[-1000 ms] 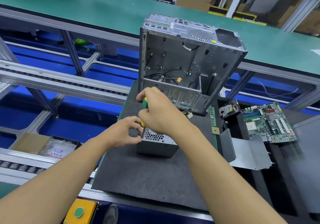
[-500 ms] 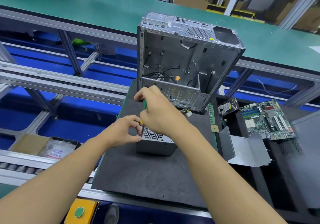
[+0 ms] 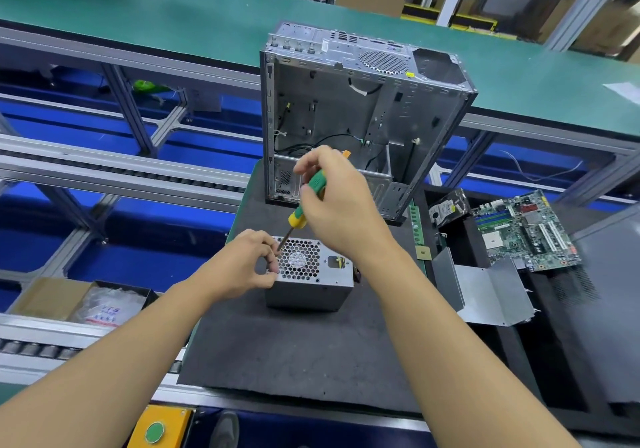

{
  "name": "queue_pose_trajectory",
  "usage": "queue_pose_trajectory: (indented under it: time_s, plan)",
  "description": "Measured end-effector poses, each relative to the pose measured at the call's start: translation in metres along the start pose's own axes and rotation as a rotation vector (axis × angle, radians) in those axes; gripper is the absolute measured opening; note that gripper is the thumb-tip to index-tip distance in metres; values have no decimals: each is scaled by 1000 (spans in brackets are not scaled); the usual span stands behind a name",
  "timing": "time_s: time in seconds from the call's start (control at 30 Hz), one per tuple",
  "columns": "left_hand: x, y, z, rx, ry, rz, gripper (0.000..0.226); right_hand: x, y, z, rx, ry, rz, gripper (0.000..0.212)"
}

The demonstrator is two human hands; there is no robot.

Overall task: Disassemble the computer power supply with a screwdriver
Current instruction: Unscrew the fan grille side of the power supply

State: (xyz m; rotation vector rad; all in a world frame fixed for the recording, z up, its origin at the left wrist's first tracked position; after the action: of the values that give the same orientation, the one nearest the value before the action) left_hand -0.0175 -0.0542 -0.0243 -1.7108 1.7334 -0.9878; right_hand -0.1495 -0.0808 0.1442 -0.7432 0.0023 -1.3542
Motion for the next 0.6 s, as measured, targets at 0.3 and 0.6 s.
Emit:
queue_pose_trajectory:
  time_s: [0.3, 0.6]
  plan:
    - [11, -10, 6, -278, -213, -140, 15, 0, -20, -29, -39, 18, -58, 29]
    - [46, 20, -53, -1208, -447, -89, 6, -18, -40, -53, -225, -76, 203, 31]
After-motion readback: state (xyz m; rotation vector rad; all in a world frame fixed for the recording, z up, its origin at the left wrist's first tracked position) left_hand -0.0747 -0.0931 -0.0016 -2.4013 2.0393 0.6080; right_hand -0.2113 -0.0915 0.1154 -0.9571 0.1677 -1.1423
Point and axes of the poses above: each hand's wrist, its own x-axis towards the middle knuckle, its own y-axis out of the palm, z = x × y, the point moved 8 cm from there along x, towards the middle knuckle, and after that the axes turned 12 degrees about -z, right-handed, at the moved point
